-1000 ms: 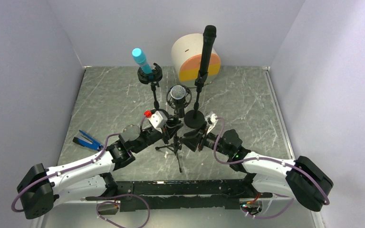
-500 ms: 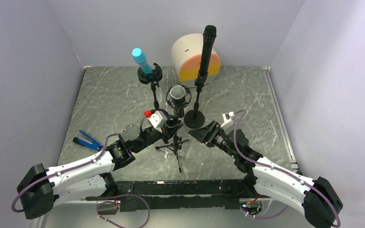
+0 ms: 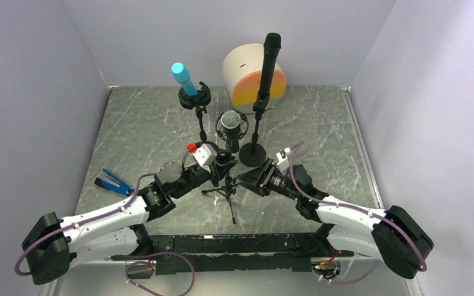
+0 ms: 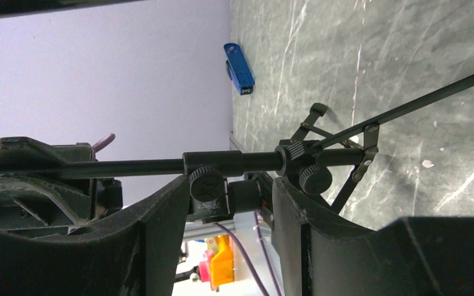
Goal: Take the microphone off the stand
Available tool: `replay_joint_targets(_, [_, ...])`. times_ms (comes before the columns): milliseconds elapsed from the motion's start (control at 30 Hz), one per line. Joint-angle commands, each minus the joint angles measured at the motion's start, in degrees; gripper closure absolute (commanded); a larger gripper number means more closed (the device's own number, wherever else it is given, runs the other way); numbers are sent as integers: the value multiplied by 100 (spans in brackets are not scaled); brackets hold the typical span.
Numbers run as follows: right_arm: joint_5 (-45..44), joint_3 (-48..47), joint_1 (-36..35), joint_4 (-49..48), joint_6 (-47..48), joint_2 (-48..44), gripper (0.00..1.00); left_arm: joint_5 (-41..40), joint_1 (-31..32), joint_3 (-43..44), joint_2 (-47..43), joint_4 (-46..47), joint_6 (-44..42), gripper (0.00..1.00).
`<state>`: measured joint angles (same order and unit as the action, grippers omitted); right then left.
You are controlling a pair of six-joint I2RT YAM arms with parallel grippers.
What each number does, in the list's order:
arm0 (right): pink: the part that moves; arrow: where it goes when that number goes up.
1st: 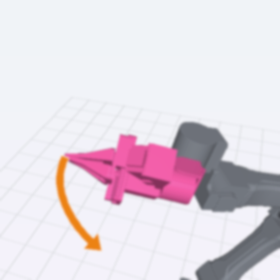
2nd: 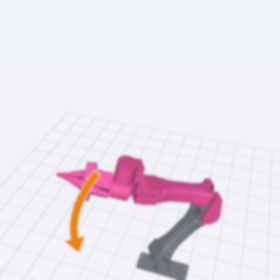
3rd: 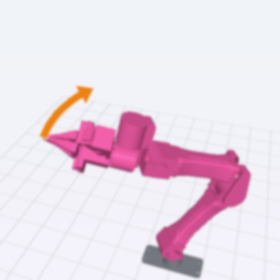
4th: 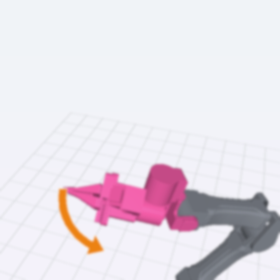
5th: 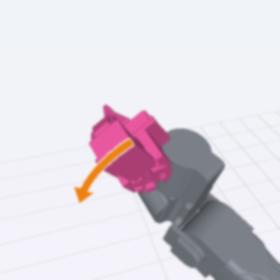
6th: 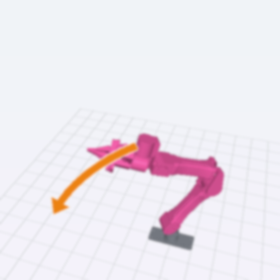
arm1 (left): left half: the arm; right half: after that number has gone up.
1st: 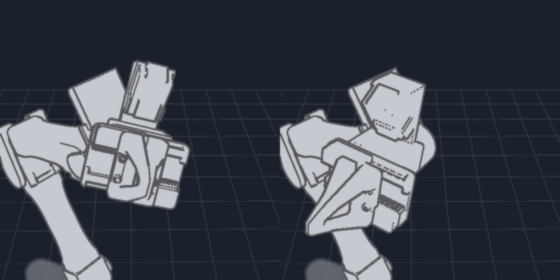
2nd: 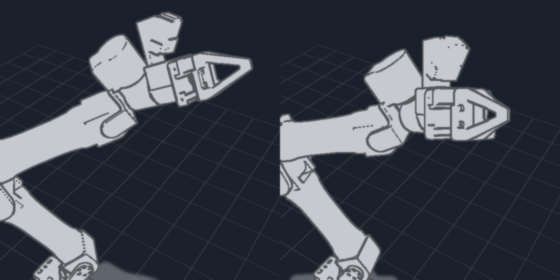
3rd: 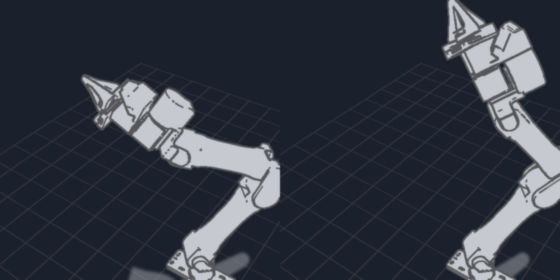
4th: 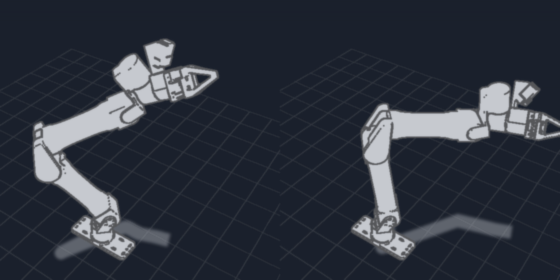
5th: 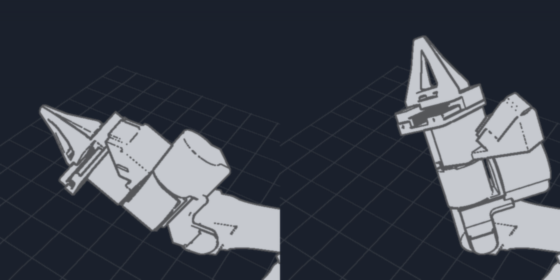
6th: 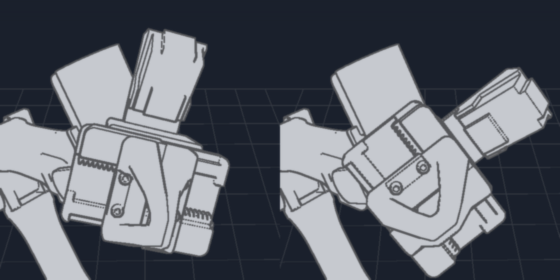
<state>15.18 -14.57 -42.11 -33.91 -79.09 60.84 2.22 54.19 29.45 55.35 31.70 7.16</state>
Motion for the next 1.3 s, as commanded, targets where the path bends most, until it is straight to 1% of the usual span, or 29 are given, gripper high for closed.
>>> replay_joint_targets(0, [172,-149,-37,-606,-148,44,46,23,-5,96,-75,79,-39,97])
replay_joint_targets(233, [204,-178,-39,-591,-115,69,49,24,-5,102,-74,67,-56,97])
replay_joint_targets(433, [190,-106,-126,-946,-164,205,49,-35,-5,75,-133,48,-99,97])
replay_joint_targets(567, [186,-166,-156,-982,-89,298,55,-12,-5,96,-115,18,-101,97])
replay_joint_targets(633, [200,-157,-157,-1106,-91,368,59,-3,-5,96,-98,29,-94,98])
replay_joint_targets(767, [326,-117,-168,-1354,-172,547,64,-10,-5,85,-90,63,-80,97])
replay_joint_targets(900, [377,-87,-199,-1613,-194,672,65,-11,-5,43,-70,160,-57,97])
replay_joint_targets(1000, [360,-77,-215,-1622,-186,675,65,-20,-5,35,-77,156,-48,97])
replay_joint_targets(1067, [363,-80,-223,-1587,-159,635,61,-21,-5,33,-90,154,-39,97])
replay_joint_targets(1133, [363,-98,-225,-1469,-122,589,59,-32,-5,39,-110,126,-47,97])
replay_joint_targets(1267, [290,-52,-229,-1405,-97,523,63,-38,-5,26,-125,130,-38,97])
